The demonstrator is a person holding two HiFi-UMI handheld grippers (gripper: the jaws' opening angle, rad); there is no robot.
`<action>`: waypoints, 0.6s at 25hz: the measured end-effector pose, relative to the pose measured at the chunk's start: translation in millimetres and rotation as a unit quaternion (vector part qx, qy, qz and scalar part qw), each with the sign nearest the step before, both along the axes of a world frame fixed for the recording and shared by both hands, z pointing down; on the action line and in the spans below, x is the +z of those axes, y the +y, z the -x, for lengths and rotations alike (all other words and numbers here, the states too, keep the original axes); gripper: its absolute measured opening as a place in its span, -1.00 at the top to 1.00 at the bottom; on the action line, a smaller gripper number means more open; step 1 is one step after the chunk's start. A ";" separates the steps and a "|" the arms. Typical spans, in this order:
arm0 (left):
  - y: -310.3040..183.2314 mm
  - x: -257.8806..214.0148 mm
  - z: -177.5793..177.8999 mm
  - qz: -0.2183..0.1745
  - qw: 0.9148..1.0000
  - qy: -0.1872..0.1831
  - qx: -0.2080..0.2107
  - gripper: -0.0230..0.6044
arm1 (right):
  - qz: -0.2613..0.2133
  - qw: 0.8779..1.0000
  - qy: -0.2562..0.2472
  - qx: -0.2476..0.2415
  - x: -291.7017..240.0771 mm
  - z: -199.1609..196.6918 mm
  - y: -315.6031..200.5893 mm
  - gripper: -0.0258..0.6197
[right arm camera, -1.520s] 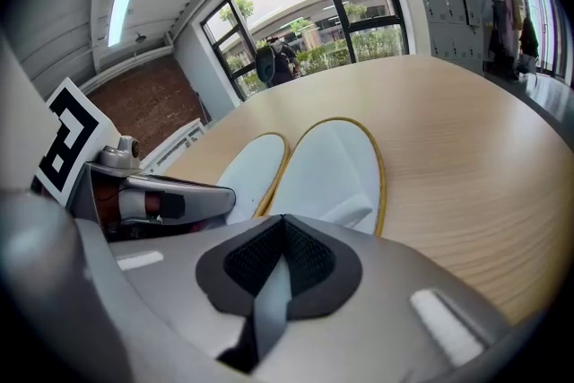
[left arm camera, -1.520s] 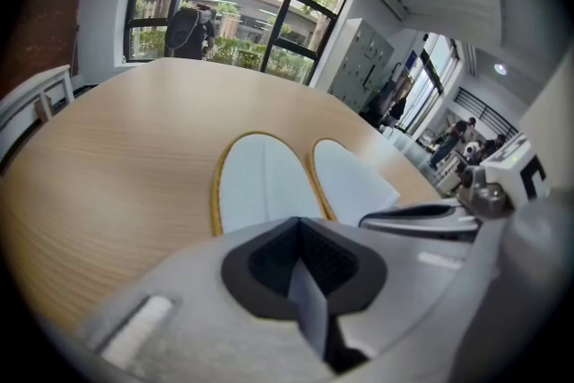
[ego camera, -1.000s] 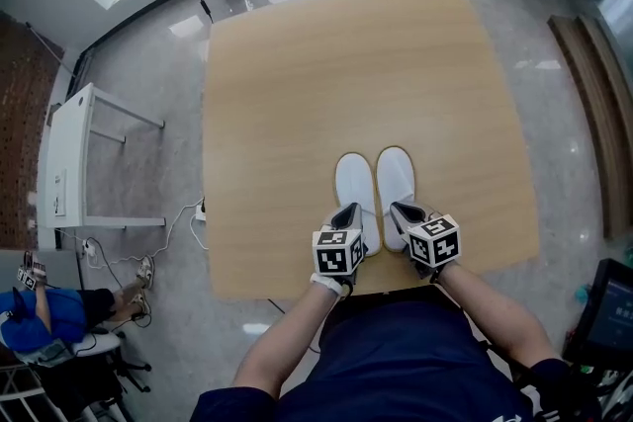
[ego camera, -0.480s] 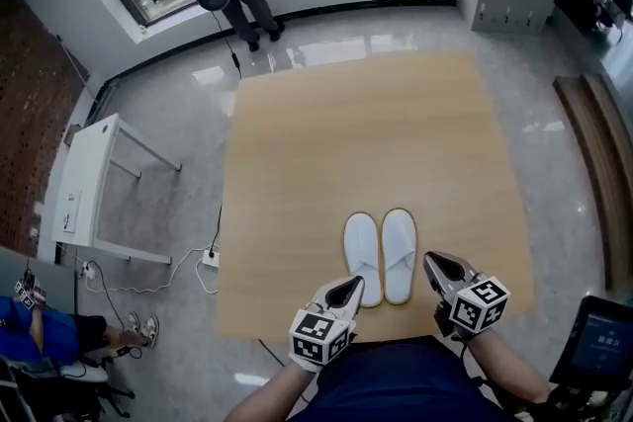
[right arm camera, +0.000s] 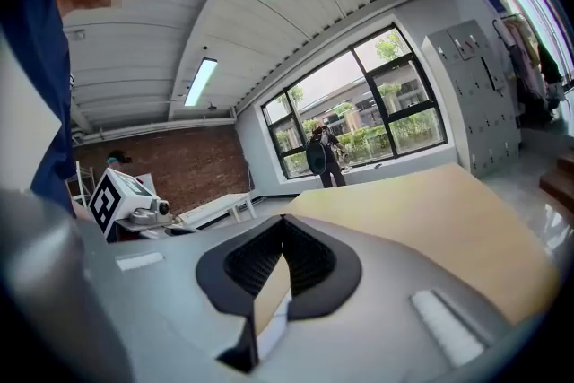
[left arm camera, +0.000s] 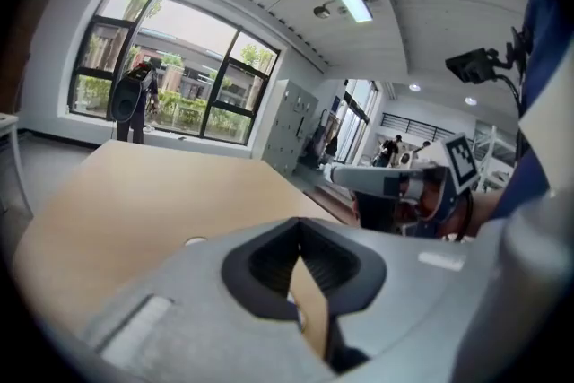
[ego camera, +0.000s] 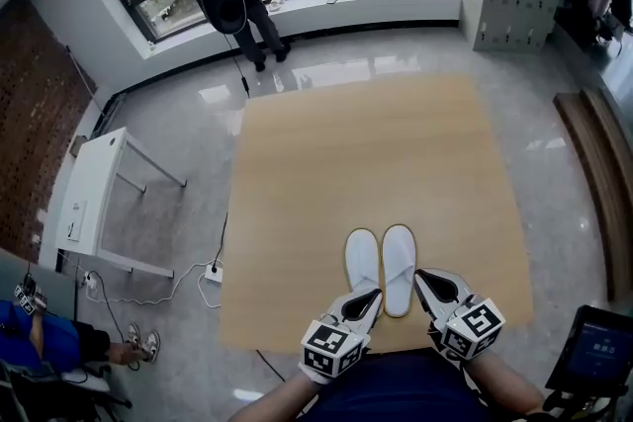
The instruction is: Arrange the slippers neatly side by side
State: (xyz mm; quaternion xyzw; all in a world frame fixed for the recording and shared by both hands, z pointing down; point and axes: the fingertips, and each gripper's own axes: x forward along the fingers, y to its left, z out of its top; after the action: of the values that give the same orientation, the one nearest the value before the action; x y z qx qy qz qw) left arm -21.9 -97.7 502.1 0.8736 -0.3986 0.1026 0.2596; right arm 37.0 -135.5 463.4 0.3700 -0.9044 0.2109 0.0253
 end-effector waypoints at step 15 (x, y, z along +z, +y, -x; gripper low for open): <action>2.8 -2.6 -0.3 -0.001 1.000 -0.016 -0.007 0.92 | -0.047 0.999 -0.004 -0.018 -21.4 6.3 12.9 0.89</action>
State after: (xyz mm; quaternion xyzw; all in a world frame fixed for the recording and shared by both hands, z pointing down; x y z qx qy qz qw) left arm -21.6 -94.8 499.4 0.8691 -0.4092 0.1146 0.2533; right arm 30.7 -122.6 442.0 0.3535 -0.9200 0.1689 0.0084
